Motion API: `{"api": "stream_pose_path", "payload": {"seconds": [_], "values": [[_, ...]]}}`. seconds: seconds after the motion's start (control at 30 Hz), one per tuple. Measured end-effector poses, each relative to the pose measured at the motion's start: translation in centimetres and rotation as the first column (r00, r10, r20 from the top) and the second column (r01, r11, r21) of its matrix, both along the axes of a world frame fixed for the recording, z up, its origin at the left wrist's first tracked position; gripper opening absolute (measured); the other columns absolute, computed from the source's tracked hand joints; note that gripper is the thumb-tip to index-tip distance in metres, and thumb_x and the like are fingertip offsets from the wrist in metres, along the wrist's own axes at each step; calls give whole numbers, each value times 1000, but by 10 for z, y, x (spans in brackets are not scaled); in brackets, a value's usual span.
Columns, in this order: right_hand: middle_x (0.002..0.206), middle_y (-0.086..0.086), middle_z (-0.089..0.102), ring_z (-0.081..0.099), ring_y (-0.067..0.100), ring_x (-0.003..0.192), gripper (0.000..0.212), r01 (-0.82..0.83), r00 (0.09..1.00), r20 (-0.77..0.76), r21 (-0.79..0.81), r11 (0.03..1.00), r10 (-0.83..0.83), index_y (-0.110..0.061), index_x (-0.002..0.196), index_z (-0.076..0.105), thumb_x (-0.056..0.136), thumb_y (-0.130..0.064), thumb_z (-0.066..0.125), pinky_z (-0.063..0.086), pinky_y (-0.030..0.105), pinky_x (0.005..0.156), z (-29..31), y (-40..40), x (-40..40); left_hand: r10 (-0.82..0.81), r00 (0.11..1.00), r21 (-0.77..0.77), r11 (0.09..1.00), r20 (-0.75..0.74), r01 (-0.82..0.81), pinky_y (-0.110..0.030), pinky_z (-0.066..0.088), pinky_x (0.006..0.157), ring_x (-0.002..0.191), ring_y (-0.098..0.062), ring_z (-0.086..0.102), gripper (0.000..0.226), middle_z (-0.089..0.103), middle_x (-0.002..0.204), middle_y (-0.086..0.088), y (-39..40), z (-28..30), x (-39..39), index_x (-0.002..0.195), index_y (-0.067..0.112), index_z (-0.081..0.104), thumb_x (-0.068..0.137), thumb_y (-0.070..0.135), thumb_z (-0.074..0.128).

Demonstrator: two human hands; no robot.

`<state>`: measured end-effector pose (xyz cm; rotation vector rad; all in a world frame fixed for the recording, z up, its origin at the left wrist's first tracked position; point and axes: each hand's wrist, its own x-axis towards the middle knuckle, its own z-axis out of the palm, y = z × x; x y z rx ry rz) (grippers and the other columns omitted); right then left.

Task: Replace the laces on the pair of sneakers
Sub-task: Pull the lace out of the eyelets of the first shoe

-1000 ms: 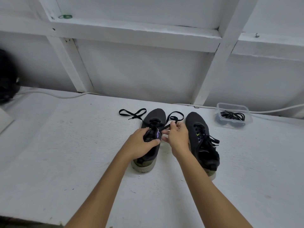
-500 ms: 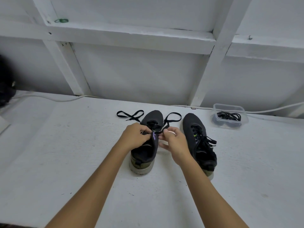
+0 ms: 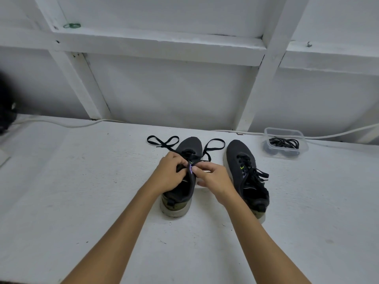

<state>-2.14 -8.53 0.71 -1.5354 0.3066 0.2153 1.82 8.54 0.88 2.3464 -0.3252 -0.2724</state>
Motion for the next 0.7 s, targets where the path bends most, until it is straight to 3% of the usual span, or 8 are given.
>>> {"api": "stream_pose_path", "payload": {"seconds": [0.13, 0.27, 0.43, 0.53, 0.7], "values": [[97, 3, 77, 71, 6, 81, 13, -8, 1000, -14, -33, 999, 8, -13, 100, 78, 94, -24, 72, 56, 19, 66, 0, 1, 2, 16, 999, -14, 1000, 46, -16, -22, 42, 94, 103, -9, 53, 10, 49, 114, 10, 1, -1, 1, 99, 27, 64, 95, 18, 65], [87, 6, 74, 69, 11, 76, 15, -3, 999, 36, -51, 999, 5, -6, 93, 75, 95, -20, 70, 60, 24, 70, -1, 3, 5, 81, 994, -68, 995, 77, -75, -25, 45, 95, 104, -11, 56, 8, 53, 112, 8, -2, -6, 0, 100, 23, 69, 96, 19, 64], [90, 21, 70, 69, 43, 90, 21, 42, 998, 55, -158, 987, -34, -7, 85, 63, 100, -20, 61, 60, 55, 79, -11, 10, 9, 129, 990, -77, 989, 61, -124, -26, 45, 92, 102, -10, 57, 8, 55, 109, 10, -8, -6, 1, 99, 24, 73, 94, 24, 66], [85, 13, 69, 68, 41, 87, 26, 62, 997, 65, -249, 966, -47, -28, 73, 58, 99, -28, 58, 58, 59, 75, -17, 14, 10, 146, 988, -88, 986, 47, -141, -27, 47, 92, 101, -10, 58, 5, 56, 108, 11, -9, -6, 2, 94, 29, 72, 94, 26, 67], [72, 3, 62, 58, 22, 69, 22, 86, 995, 73, -275, 958, -68, -18, 79, 59, 100, -25, 58, 57, 56, 76, -14, 18, 10, 145, 988, -70, 988, 56, -141, -30, 48, 93, 103, -11, 57, 5, 55, 110, 10, -12, -6, 1, 93, 27, 72, 93, 25, 67]]}}
